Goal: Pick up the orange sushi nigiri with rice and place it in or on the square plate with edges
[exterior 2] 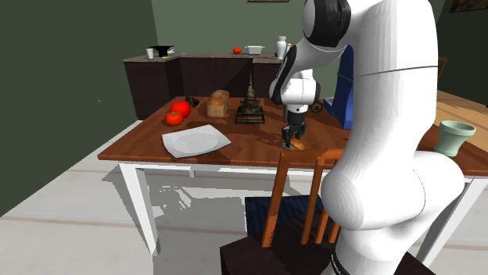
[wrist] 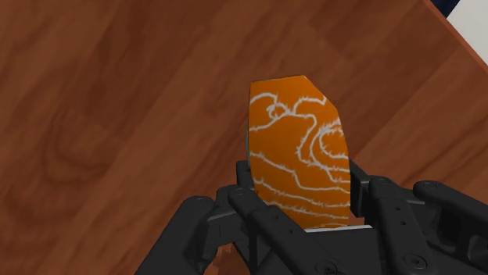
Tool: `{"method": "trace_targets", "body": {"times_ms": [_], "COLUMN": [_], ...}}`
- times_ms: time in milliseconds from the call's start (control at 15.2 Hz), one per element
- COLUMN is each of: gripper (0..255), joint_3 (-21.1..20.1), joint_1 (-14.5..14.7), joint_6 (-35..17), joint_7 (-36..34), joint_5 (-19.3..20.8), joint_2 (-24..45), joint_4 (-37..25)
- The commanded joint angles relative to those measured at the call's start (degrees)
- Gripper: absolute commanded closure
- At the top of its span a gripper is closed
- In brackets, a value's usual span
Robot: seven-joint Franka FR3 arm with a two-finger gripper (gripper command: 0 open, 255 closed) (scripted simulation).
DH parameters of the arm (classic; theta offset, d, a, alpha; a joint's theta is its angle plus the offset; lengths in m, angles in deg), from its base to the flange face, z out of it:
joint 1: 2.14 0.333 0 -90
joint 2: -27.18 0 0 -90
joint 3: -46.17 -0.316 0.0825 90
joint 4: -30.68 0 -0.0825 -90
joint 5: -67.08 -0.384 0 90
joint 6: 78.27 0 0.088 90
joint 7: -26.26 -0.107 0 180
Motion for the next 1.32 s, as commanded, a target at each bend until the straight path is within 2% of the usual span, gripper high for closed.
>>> {"method": "trace_targets", "body": {"times_ms": [0,462,1254], "gripper": [255,255,255], "joint_3": [0.02,0.02,1.14], "joint_1": [-0.01,-0.01,0.81], "joint_6": [0.02,0.01,7.88], "joint_7": [0.0,0.0,-2.08], "joint_5": [0.0,0.0,2.94], "joint_2": [0.04,0.05,-6.06], "joint_4": [0.04,0.04,-2.03]}}
